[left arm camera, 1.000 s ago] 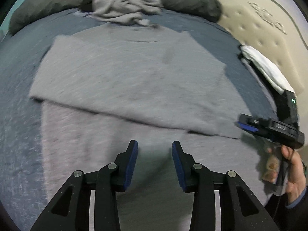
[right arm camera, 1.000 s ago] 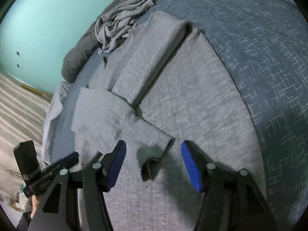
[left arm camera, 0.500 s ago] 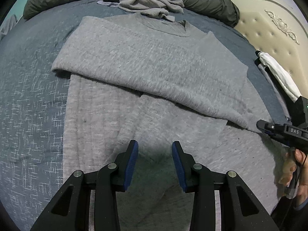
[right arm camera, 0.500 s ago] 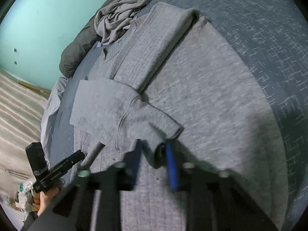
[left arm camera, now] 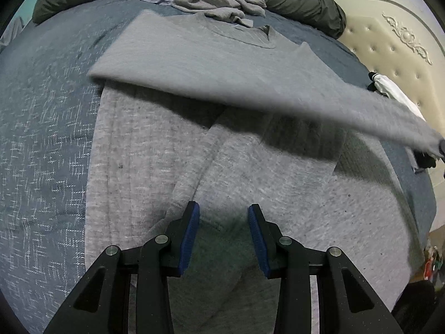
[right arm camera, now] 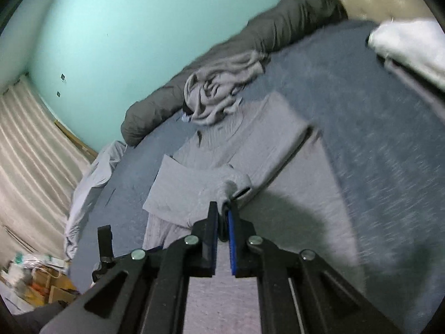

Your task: Fold clothes

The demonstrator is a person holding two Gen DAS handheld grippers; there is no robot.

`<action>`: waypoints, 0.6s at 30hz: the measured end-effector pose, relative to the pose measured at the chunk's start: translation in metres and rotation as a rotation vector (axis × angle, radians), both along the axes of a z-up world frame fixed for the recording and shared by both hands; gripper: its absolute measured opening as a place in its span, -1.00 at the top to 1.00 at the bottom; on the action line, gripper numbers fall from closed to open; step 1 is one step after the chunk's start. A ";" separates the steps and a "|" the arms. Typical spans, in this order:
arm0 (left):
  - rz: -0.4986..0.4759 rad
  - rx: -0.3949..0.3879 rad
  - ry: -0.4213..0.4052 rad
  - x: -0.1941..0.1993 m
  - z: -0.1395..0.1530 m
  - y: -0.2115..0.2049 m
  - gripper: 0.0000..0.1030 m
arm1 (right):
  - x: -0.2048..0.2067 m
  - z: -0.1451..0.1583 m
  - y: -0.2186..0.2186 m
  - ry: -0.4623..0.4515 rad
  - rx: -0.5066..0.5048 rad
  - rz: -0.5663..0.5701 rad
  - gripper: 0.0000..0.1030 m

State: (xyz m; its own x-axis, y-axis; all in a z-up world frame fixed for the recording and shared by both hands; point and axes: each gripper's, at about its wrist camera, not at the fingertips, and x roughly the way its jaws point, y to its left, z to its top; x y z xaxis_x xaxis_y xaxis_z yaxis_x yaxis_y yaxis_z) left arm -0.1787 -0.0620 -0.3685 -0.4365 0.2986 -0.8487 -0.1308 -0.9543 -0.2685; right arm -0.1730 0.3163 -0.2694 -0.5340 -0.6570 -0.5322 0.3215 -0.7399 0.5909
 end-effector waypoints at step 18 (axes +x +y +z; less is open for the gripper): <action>0.138 -0.012 0.025 -0.012 0.049 -0.079 0.22 | 0.000 -0.067 0.021 -0.222 0.099 -0.040 0.89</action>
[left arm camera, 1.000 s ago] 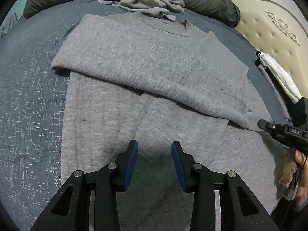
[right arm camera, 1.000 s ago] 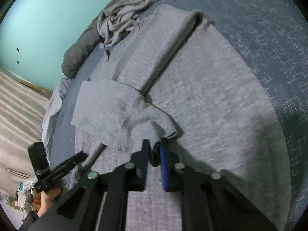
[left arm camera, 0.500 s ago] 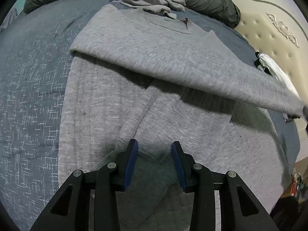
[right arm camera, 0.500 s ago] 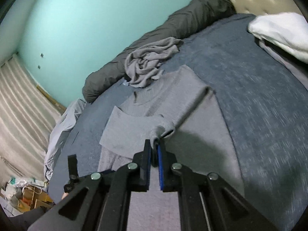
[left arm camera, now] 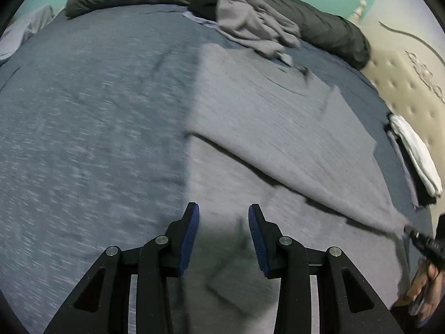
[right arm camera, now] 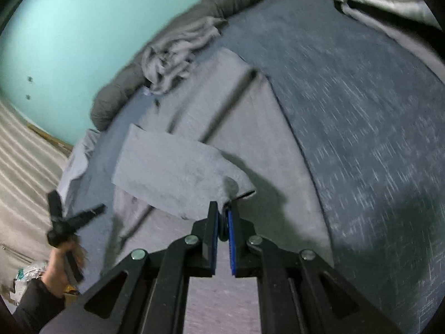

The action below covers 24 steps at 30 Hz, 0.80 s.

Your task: Fold clothes

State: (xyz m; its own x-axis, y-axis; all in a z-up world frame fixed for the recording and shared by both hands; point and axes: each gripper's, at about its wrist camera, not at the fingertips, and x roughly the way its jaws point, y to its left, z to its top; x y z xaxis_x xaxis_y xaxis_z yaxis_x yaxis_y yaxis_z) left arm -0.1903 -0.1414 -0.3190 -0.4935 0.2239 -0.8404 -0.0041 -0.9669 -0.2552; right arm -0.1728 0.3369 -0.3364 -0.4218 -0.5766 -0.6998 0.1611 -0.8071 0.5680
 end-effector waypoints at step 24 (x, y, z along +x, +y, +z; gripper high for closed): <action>0.071 -0.014 -0.029 -0.047 -0.008 -0.034 0.22 | -0.033 -0.029 0.000 -0.057 0.133 -0.013 0.48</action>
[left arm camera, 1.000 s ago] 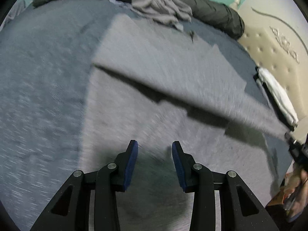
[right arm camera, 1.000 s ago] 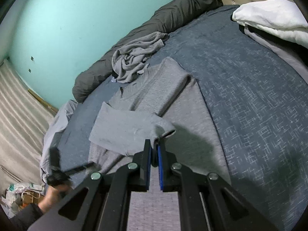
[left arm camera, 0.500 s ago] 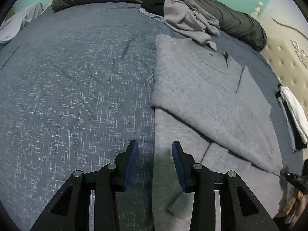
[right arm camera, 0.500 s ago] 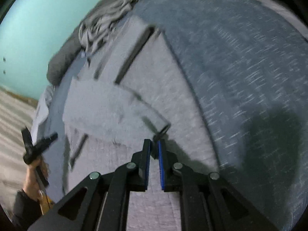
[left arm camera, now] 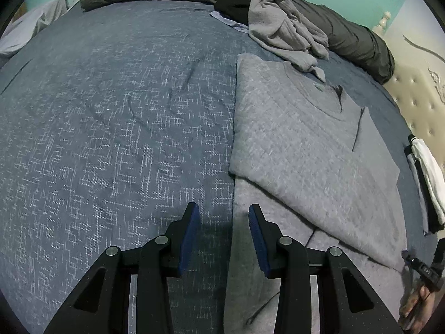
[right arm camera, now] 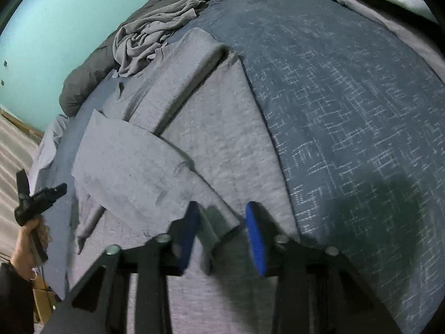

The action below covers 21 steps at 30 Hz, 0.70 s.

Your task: Fold clothes

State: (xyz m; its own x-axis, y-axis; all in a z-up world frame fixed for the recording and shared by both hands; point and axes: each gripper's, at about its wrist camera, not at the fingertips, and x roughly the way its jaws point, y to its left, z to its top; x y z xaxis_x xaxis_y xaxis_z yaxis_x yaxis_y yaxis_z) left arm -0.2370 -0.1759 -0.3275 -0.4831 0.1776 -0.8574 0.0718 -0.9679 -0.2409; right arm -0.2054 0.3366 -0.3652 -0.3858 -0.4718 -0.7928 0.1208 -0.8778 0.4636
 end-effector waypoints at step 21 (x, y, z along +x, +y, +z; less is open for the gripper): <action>0.049 0.051 0.015 -0.007 0.000 -0.018 0.19 | -0.002 0.008 0.019 0.040 0.031 -0.026 0.95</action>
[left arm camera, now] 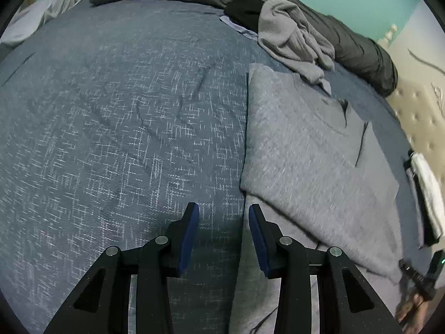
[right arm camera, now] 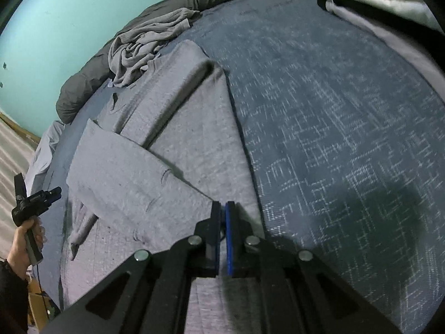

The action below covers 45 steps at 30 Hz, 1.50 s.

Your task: Fold clothes

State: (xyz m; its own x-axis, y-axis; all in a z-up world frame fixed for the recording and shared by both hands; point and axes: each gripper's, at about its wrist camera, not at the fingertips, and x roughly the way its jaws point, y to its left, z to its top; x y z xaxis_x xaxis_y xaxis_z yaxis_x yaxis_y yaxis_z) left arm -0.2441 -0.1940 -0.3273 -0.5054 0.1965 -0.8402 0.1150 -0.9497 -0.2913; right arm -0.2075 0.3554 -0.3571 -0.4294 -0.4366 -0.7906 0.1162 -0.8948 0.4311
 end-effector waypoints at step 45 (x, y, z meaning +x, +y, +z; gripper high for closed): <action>-0.150 -0.092 0.085 -0.023 0.033 0.037 0.83 | 0.008 0.002 0.002 -0.020 -0.036 -0.010 0.95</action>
State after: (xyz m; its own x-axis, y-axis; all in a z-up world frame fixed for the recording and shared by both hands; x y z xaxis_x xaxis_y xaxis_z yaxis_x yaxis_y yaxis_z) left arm -0.2670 -0.1567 -0.2940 -0.5458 0.1997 -0.8138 -0.0515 -0.9773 -0.2053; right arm -0.1998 0.3578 -0.3554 -0.4185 -0.4607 -0.7827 0.0983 -0.8797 0.4653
